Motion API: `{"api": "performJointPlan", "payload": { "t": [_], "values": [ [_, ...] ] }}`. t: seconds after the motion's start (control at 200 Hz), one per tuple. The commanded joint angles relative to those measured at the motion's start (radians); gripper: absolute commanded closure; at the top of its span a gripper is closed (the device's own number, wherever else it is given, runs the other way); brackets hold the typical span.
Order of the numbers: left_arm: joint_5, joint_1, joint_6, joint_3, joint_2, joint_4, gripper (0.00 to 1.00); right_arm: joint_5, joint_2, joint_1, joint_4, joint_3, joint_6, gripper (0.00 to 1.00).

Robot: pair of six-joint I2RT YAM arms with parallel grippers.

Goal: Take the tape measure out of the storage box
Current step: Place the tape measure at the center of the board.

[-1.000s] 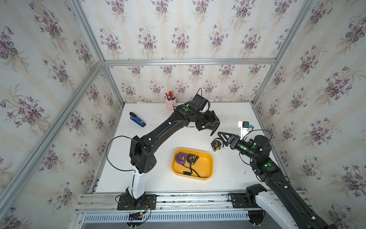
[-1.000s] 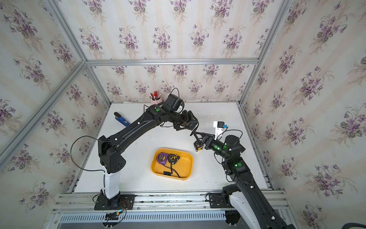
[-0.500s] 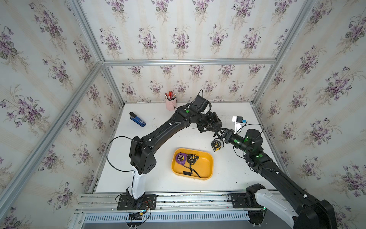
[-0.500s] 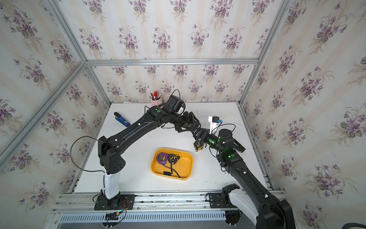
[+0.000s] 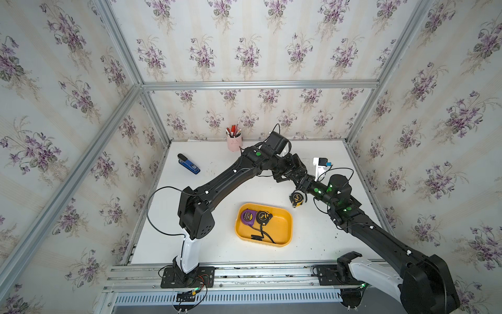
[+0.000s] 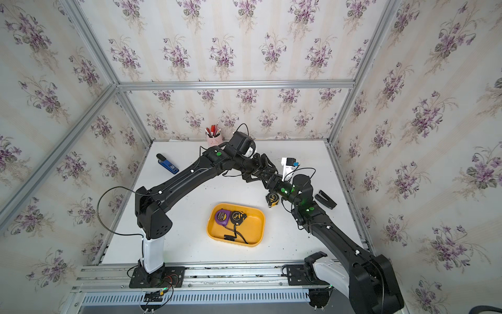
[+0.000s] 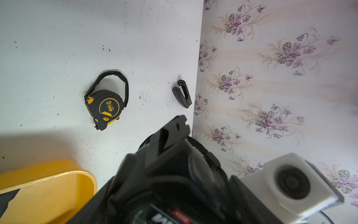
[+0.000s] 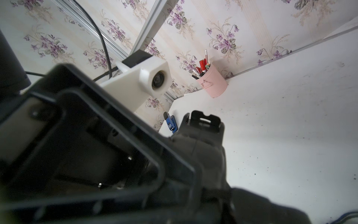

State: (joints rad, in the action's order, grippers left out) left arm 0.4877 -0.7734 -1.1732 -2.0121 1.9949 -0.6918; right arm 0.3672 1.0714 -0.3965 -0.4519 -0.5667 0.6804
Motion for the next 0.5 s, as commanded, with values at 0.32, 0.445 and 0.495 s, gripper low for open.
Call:
{"api": "performJointPlan", "payload": {
  "t": [0.32, 0.445, 0.495],
  "values": [
    [0.045, 0.017, 0.089, 0.024, -0.028, 0.068, 0.00, -0.164, -0.154, -0.005, 0.229, -0.013, -0.045, 0.68],
    [0.004, 0.030, 0.148, 0.050, -0.058, 0.024, 0.00, -0.197, -0.198, -0.005, 0.388, -0.001, -0.032, 0.67],
    [-0.015, 0.037, 0.172, 0.067, -0.075, 0.001, 0.00, -0.203, -0.219, -0.003, 0.465, 0.003, -0.023, 0.67]
  ]
}}
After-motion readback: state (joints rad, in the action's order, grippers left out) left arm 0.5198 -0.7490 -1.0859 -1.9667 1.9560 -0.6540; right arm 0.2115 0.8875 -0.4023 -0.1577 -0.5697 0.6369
